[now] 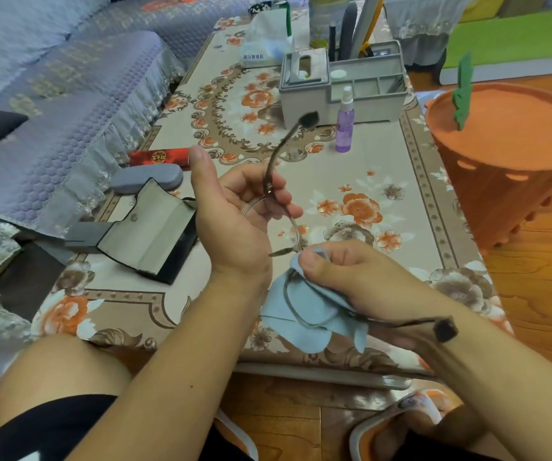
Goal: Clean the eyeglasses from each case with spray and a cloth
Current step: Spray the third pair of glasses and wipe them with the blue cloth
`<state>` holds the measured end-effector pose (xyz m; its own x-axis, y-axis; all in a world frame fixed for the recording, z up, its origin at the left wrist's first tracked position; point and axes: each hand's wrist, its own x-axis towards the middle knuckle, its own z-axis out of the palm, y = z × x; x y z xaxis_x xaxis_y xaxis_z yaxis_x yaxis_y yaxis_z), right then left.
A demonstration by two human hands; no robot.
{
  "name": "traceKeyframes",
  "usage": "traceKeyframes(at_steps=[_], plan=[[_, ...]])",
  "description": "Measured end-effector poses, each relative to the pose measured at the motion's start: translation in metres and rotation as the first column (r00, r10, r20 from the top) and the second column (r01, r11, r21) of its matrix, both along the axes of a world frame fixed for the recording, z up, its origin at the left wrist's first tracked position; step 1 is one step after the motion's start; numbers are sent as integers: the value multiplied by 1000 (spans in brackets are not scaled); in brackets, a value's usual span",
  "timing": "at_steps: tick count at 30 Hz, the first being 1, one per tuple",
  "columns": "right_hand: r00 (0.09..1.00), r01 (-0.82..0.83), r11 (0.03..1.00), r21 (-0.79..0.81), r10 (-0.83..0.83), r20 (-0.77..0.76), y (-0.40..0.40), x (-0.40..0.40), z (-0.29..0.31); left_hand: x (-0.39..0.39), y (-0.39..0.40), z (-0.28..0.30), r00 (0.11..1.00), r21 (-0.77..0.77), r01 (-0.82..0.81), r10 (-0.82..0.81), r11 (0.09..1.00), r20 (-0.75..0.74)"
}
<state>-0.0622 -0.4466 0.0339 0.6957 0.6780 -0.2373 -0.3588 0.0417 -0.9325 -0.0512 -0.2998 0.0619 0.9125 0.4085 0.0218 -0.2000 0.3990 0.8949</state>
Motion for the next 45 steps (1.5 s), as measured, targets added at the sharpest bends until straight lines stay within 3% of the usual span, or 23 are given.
traceKeyframes(at_steps=[5,11,15,17,19,21,28,31,33,39,45], plan=[[996,-66,998,-9,65,-67,4,-4,0,-4,-6,-4,1000,72,11,-10,997,-14],[968,22,948,-317,59,242,2,-4,4,-9,-16,-5,999,249,-35,36,968,1],[958,31,943,-331,67,280,4,-4,2,-9,-20,-6,1000,247,-24,27,969,-9],[984,2,965,-261,44,173,1,-1,-3,-5,-17,-6,999,216,-21,30,976,-40],[997,-67,996,-56,64,-45,-5,2,-4,-3,-13,-6,999,171,-12,21,985,-49],[977,-121,988,99,136,-166,-10,5,-4,-1,-10,-3,998,79,15,-11,997,-57],[936,-114,961,251,189,-297,-10,9,-8,-1,-5,3,995,32,70,-67,997,-75],[899,-156,920,360,284,-335,-12,11,-6,-3,-2,5,992,-31,73,-76,997,-105],[904,-186,914,361,303,-303,-13,12,-6,-3,-3,6,991,-46,71,-76,996,-107],[983,-137,966,219,160,-93,-9,4,-8,-2,-7,4,996,-5,44,-45,999,-77],[991,-98,990,105,88,97,-7,6,-9,-1,-8,6,990,19,27,-24,999,-137]])
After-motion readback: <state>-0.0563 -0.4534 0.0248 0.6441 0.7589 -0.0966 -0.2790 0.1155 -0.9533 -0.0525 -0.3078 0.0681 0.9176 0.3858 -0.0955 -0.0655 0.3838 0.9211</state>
